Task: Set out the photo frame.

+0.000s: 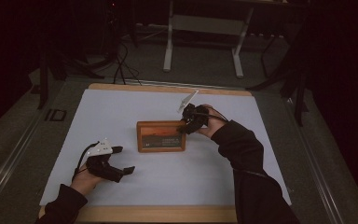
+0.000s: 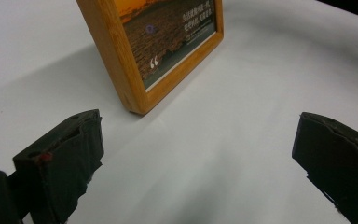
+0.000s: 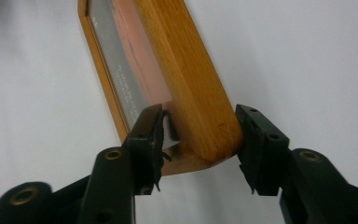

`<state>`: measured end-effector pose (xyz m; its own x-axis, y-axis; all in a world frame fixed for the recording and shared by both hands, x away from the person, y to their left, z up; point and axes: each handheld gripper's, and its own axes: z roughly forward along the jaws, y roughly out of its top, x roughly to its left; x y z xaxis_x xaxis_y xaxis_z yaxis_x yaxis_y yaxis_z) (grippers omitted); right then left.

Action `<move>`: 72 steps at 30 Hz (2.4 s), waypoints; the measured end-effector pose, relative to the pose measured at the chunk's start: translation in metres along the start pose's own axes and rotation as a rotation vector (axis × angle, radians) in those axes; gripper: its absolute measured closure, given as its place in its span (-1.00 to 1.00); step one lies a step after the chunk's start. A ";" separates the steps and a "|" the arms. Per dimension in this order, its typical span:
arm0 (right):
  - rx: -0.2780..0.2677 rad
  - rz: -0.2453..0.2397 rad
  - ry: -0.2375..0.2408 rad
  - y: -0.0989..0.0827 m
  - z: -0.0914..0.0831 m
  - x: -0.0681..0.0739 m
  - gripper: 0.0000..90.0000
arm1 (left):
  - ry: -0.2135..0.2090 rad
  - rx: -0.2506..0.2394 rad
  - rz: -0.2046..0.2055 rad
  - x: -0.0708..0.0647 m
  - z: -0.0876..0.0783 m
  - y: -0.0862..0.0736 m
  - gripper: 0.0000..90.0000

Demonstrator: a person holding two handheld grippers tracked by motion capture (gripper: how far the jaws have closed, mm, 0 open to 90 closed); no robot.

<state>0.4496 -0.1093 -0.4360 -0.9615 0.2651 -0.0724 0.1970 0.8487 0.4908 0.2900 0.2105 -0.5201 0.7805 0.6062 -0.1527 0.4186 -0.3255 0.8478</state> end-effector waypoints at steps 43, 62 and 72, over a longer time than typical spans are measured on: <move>-0.050 0.097 -0.004 -0.012 -0.011 0.014 -0.29 | -0.001 -0.003 0.012 -0.001 0.000 0.001 -0.95; -0.216 0.103 -0.038 -0.027 -0.045 0.037 -0.69 | -0.002 -0.007 0.021 -0.004 -0.001 0.001 -0.95; -0.314 0.113 -0.030 -0.056 -0.047 0.070 -0.69 | -0.001 -0.014 0.022 -0.004 -0.003 0.001 -0.95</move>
<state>0.3624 -0.1597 -0.4280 -0.9298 0.3672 -0.0254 0.2294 0.6321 0.7401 0.2863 0.2098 -0.5174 0.7897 0.5986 -0.1344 0.3951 -0.3286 0.8578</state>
